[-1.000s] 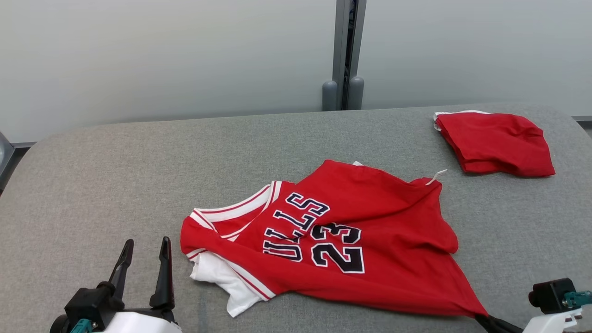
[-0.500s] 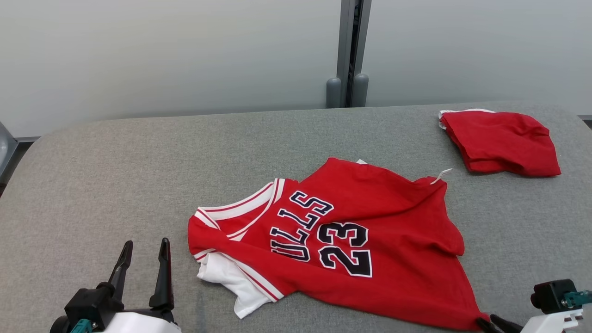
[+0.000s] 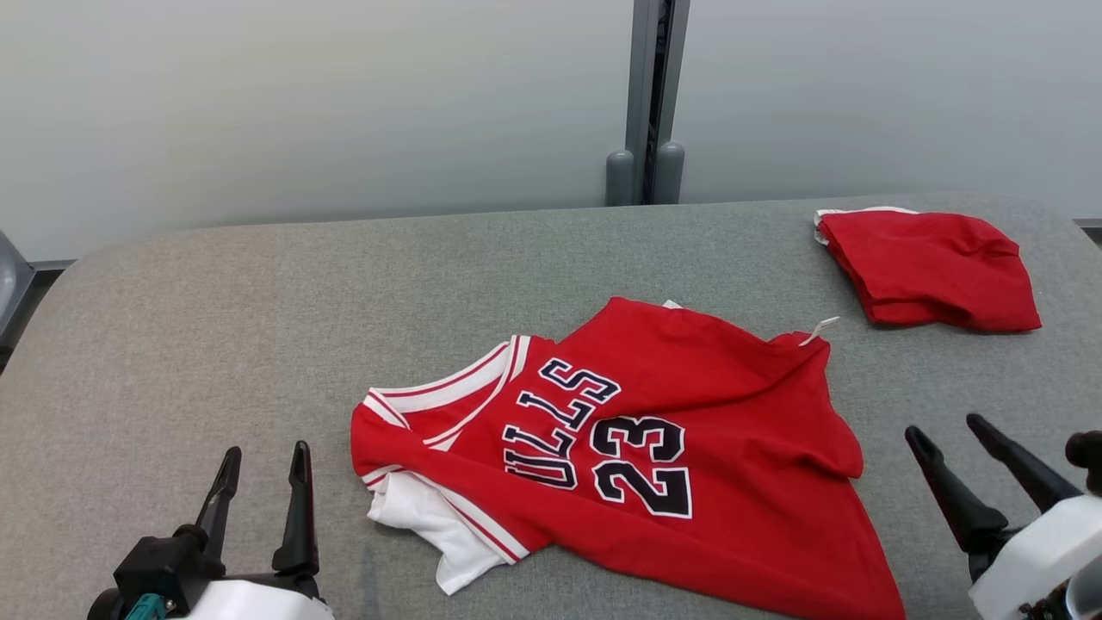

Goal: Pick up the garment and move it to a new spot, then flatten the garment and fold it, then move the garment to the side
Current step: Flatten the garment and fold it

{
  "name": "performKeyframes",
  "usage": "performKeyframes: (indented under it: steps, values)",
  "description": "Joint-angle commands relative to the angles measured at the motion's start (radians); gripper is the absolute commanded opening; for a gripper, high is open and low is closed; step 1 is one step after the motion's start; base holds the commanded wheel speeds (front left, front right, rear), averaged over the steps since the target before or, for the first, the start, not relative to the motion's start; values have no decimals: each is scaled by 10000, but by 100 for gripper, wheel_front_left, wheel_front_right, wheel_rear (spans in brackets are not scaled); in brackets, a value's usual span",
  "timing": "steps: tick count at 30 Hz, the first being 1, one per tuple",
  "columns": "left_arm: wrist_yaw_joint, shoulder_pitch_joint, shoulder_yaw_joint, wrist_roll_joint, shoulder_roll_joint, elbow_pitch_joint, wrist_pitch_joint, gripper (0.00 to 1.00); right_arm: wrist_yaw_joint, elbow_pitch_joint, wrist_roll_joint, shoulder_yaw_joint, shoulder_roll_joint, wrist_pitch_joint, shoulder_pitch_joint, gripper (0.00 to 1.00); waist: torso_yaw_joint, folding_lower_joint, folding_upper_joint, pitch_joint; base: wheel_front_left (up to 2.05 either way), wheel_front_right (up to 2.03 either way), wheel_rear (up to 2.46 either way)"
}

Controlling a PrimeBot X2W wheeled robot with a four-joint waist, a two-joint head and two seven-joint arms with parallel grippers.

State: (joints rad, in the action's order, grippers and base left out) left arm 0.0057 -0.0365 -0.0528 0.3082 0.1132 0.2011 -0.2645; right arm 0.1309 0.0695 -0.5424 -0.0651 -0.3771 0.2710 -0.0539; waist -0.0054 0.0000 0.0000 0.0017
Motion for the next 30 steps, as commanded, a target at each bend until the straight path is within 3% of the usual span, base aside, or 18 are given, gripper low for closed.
performKeyframes:
  steps: [1,5,8,16,30]
  values:
    - [16,34,10,-7,31,-25,-16,100,0,53,159,126,102,-256,126,100,10,0,0,4,0,0,0]
    - [-35,141,-66,9,-25,39,-15,100,2,-165,703,453,861,-1121,527,100,82,0,0,17,0,0,0]
    - [-70,253,-128,18,-27,139,-15,100,2,-557,1241,571,1593,-2382,960,100,234,0,0,29,0,0,0]
    - [-98,253,-212,73,-63,250,-15,100,2,-1470,1774,392,2244,-4764,1264,100,510,0,0,-15,0,0,0]
    - [-87,303,-334,157,-78,431,-15,100,2,-2554,1835,41,2282,-5321,1507,100,524,0,0,-2,0,0,0]
